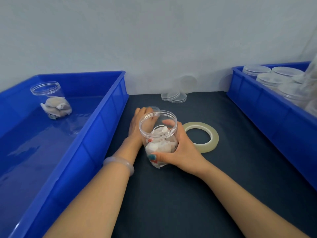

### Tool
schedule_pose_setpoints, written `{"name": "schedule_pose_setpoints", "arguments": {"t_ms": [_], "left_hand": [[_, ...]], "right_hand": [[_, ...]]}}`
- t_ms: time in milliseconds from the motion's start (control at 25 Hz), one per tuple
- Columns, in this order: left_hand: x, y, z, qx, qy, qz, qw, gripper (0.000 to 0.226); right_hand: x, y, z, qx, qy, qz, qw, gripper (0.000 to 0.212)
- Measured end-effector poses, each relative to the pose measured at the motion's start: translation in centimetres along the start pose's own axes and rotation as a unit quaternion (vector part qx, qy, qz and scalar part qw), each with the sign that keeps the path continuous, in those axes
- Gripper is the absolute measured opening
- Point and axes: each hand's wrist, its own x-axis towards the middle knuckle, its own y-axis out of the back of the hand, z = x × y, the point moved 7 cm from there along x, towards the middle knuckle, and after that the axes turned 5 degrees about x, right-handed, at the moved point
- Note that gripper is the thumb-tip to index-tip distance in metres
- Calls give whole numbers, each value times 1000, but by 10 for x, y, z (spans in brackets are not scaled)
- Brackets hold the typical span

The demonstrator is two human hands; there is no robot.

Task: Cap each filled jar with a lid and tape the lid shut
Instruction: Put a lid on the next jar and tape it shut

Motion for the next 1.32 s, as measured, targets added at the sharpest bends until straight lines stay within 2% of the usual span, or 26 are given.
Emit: {"name": "schedule_pose_setpoints", "arguments": {"t_ms": [40, 80, 120, 160, 200, 240, 280, 360, 480, 520, 600, 800, 960, 1040, 1120, 1160, 1240, 1320], "left_hand": [[-8, 8, 2, -50, 31, 19, 998, 23], [-17, 20, -1, -154, 85, 55, 983, 23], [-28, 33, -6, -294, 150, 96, 939, 22], [-39, 47, -10, -416, 199, 142, 876, 21], [-45, 63, -12, -496, 221, 183, 820, 21], [-48, 78, -14, -543, 226, 209, 781, 25], [-50, 95, -15, -561, 230, 219, 764, 28], [-48, 120, -12, -553, 237, 169, 780, 32], [-47, 119, 14, -450, 181, -55, 873, 29], [-50, 116, 24, -416, 159, -101, 890, 29], [-50, 116, 35, -380, 122, -99, 911, 27], [-49, 137, 59, -255, 72, 7, 964, 7], [-56, 149, 82, -49, 68, 77, 994, 11], [-58, 145, 87, -77, 44, 43, 995, 22], [-66, 136, 89, -201, -12, -58, 978, 34], [-72, 135, 89, -243, -49, -84, 965, 37], [-81, 136, 87, -250, -102, -94, 958, 39], [-84, 133, 85, -222, -108, -94, 965, 38]], "right_hand": [[-1, 0, -1, 2, 3, 3, 1000, 95], [-1, 1, -1, 2, 6, 7, 1000, 95], [-2, 1, -1, 1, 8, 13, 1000, 94], [-2, 2, 0, -2, 10, 20, 1000, 93], [-3, 4, 1, -7, 10, 28, 1000, 90], [-3, 6, 2, -9, 11, 32, 999, 88], [-2, 6, 4, -9, 9, 34, 999, 86], [-2, 8, 7, -10, 8, 34, 999, 83], [-1, 8, 8, -14, 11, 39, 999, 82], [-1, 8, 9, -15, 8, 40, 999, 82], [0, 8, 11, -12, 1, 39, 999, 83], [1, 9, 10, -15, 3, 47, 999, 83], [-1, 9, 9, -13, 3, 45, 999, 84], [-1, 8, 8, -13, -1, 39, 999, 82], [-1, 8, 8, -14, -2, 31, 999, 79], [0, 8, 8, -12, -5, 28, 1000, 80], [1, 7, 8, -8, -8, 20, 1000, 81], [2, 7, 9, -5, -4, 15, 1000, 78]]}}
